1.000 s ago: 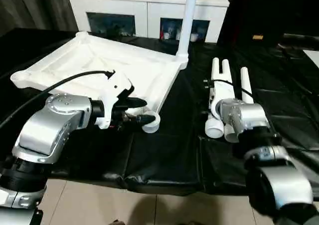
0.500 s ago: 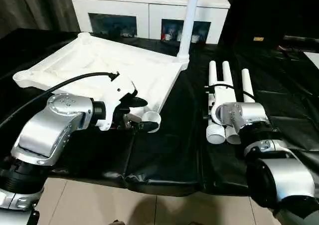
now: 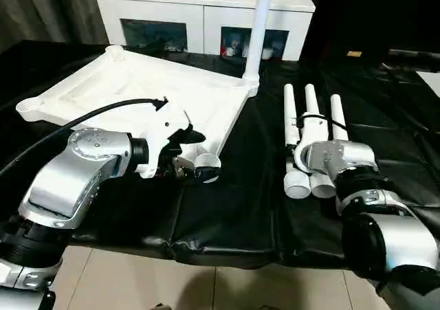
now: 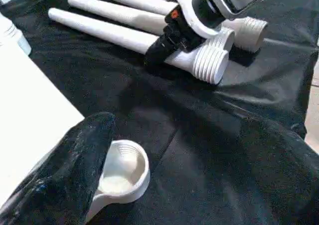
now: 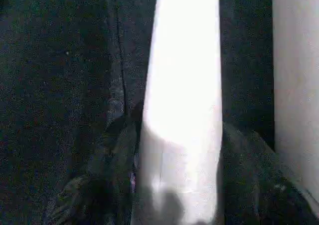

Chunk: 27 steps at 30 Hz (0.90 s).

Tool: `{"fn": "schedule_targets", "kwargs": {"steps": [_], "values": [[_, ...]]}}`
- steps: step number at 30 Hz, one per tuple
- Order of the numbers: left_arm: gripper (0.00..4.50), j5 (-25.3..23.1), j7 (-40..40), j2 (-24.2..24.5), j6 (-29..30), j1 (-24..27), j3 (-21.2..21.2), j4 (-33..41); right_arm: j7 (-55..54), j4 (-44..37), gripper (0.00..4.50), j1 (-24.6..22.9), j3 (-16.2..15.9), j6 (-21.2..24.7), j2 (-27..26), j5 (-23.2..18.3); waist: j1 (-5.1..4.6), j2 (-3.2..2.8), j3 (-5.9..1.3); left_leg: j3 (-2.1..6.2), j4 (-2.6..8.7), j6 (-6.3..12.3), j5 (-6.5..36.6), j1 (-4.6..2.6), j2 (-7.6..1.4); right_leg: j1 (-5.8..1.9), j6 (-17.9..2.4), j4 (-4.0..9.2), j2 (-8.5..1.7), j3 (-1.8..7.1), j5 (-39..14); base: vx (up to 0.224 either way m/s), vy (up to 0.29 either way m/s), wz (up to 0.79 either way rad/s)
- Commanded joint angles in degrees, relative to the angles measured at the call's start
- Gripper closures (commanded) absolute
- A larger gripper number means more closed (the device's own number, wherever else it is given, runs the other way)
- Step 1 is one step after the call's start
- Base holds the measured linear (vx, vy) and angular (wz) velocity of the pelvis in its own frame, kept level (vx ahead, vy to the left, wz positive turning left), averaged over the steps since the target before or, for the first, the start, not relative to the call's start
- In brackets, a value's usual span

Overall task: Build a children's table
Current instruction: Pick table leg

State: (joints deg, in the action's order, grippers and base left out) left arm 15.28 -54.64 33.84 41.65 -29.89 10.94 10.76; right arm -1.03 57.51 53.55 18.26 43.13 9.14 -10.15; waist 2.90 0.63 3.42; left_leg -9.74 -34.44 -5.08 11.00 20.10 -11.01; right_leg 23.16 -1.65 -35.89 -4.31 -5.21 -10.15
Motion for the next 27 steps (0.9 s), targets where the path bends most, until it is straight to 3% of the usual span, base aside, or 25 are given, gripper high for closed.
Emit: {"fn": "schedule_targets", "kwargs": {"steps": [1, 4, 5, 6, 8, 15, 16, 19, 21, 22, 26, 27], "values": [[0.0, -0.3, 1.0, -0.3, -1.3, -1.6, -0.9, -1.0, -0.9, -0.4, 2.36, -1.5, 1.9, 1.2, -0.4, -2.0, 0.05, -0.85, -3.97, 0.26, 3.89, -2.46, 10.8, 0.03, -1.3, -3.06, -9.7, 3.99, -3.43, 3.18, -12.8, 0.0, 0.0, 0.0], [0.0, -0.5, 2.4, -1.6, -2.5, -2.7, -2.1, -2.6, -1.7, -3.7, 2.62, -2.2, 3.3, 2.1, -0.3, -3.3, 0.0, -0.72, -3.95, 0.23, 3.88, -2.44, 10.3, 0.14, -1.23, -3.17, -9.6, 4.12, -3.32, 3.18, -12.1, 0.0, 0.0, 0.0], [0.0, -0.4, 2.7, -1.9, -2.7, -3.0, -2.4, -3.0, -1.8, -4.4, 2.63, -2.4, 3.5, 2.3, -0.3, -3.5, 0.14, -1.13, -4.01, 0.27, 3.88, -2.56, 10.4, -0.04, -1.21, -3.14, -9.6, 4.1, -3.31, 3.13, -12.1, 0.0, 0.0, 0.0], [0.0, -0.3, 3.0, -2.2, -2.8, -3.2, -2.6, -3.3, -1.9, -5.2, 2.64, -2.5, 3.7, 2.5, -0.3, -3.7, 0.12, -0.89, -4.1, 0.28, 3.85, -2.55, 10.3, -0.06, -1.26, -3.16, -9.6, 4.03, -3.32, 3.14, -11.5, 0.0, 0.0, 0.0], [0.0, -0.2, 3.5, -2.9, -3.1, -4.0, -2.8, -4.1, -2.0, -8.3, 2.67, -3.0, 4.5, 3.3, -0.4, -4.6, 0.18, -1.24, -4.12, 0.31, 3.82, -2.54, 10.0, 0.05, -1.21, -3.3, -9.9, 3.95, -3.35, 3.15, -10.9, 0.0, 0.0, 0.0], [0.0, -0.6, 6.3, -5.1, -5.0, -5.3, -3.5, -6.5, -2.4, -14.5, 2.69, -4.6, 5.0, 3.4, -1.0, -5.8, 0.35, -1.1, -4.29, 0.21, 3.76, -2.04, 8.4, 0.08, -1.23, -3.4, -10.5, 3.8, -3.34, 3.15, -8.3, 0.0, 0.0, 0.0], [0.0, -0.5, 8.7, -6.9, -5.4, -6.3, -5.1, -8.3, 0.9, -21.0, 2.69, -6.8, 4.0, -1.3, -2.0, -6.7, 0.42, -1.04, -4.14, 0.08, 3.76, -1.74, 8.6, 0.2, -1.18, -3.39, -10.1, 4.07, -3.31, 3.19, -8.7, 0.0, 0.0, 0.0], [0.0, -0.8, 12.6, -9.1, -6.7, -8.1, -7.5, -10.8, 5.8, -29.4, 2.69, -9.6, 2.6, -6.7, -2.4, -8.0, 0.65, -0.68, -4.5, 0.26, 3.73, -0.69, 6.3, 0.23, -1.36, -3.6, -9.9, 3.72, -3.41, 3.21, -6.6, 0.0, 0.0, 0.0], [0.0, 2.8, 17.2, -13.7, -3.3, -10.7, -12.1, -13.0, 11.9, -36.4, 2.69, -11.2, 3.3, -10.2, -2.9, -11.9, 0.61, -0.57, -4.23, -0.05, 3.66, -0.16, 6.9, 0.33, -1.27, -3.67, -10.1, 3.91, -3.34, 3.29, -7.0, 0.0, 0.0, 0.0], [0.0, 4.0, 17.8, -14.7, -2.4, -11.1, -13.2, -13.2, 13.1, -37.5, 2.69, -11.4, 3.6, -10.2, -3.1, -12.9, 0.92, -0.58, -4.42, 0.05, 3.58, 0.49, 6.6, 0.04, -1.47, -3.59, -10.5, 3.92, -3.53, 3.33, -6.4, 0.0, 0.0, 0.0], [0.0, 9.2, 20.7, -19.0, 1.3, -12.7, -17.4, -13.9, 18.2, -42.4, 2.69, -12.6, 4.4, -9.8, -3.7, -17.3, 1.09, -0.4, -4.24, 0.14, 3.62, 2.11, 6.0, 0.56, -1.38, -3.69, -11.7, 3.98, -3.5, 3.13, -6.8, 0.0, 0.0, 0.0], [0.0, 14.5, 21.9, -22.8, 4.7, -13.9, -20.0, -14.1, 24.7, -48.0, 2.69, -15.1, 2.7, -7.9, -3.4, -21.2, 1.03, -0.27, -4.25, -0.02, 3.52, 2.41, 6.2, 0.65, -1.19, -3.88, -11.5, 4.19, -3.43, 3.09, -7.8, 0.0, 0.0, 0.0]]}}
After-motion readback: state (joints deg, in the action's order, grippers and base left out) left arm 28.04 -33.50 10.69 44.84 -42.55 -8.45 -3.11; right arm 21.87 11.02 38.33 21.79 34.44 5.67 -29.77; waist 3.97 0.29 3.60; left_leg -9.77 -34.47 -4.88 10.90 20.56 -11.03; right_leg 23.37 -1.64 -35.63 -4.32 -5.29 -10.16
